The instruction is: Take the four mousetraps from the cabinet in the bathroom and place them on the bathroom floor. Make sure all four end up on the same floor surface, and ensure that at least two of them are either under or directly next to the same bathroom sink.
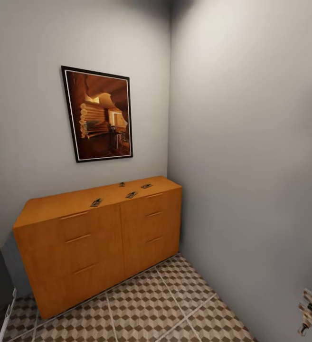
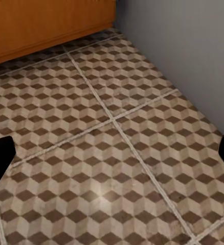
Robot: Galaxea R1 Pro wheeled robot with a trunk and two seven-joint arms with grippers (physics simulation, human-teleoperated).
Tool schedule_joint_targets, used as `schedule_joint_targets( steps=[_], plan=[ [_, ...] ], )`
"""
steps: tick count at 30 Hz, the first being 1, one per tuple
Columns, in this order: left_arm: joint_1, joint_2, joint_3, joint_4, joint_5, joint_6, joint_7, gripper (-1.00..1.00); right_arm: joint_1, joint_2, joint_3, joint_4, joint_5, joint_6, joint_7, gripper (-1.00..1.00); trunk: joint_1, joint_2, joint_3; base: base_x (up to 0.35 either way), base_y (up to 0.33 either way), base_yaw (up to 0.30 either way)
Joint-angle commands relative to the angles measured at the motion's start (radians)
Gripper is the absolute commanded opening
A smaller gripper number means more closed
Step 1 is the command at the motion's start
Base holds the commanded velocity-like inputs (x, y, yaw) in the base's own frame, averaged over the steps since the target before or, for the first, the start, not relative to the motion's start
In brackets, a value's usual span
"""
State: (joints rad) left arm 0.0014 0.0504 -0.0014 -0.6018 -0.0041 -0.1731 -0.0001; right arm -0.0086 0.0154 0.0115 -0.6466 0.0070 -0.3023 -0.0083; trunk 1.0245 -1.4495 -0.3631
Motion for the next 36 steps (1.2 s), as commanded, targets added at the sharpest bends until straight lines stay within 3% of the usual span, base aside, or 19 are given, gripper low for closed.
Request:
schedule_joint_targets(
  steps=[1, 11, 36],
  plan=[
    [0.000, 0.000, 0.000, -0.001, 0.000, -0.002, 0.000, 1.00, -0.001, 0.000, 0.001, 0.001, 0.001, -0.003, -0.001, 1.00, 0.001, 0.000, -0.001, 0.246, 0.000, 0.000],
    [0.000, 0.000, 0.000, -0.001, 0.000, -0.002, -0.001, 1.00, -0.001, 0.000, 0.001, 0.001, 0.001, -0.003, -0.001, 1.00, 0.001, 0.000, -0.001, 0.206, 0.000, 0.000],
    [0.000, 0.000, 0.000, 0.001, 0.000, -0.002, -0.001, 1.00, -0.001, 0.000, 0.001, 0.001, 0.001, -0.003, -0.001, 1.00, 0.001, 0.000, -0.001, 0.012, 0.000, 0.000]
  ],
)
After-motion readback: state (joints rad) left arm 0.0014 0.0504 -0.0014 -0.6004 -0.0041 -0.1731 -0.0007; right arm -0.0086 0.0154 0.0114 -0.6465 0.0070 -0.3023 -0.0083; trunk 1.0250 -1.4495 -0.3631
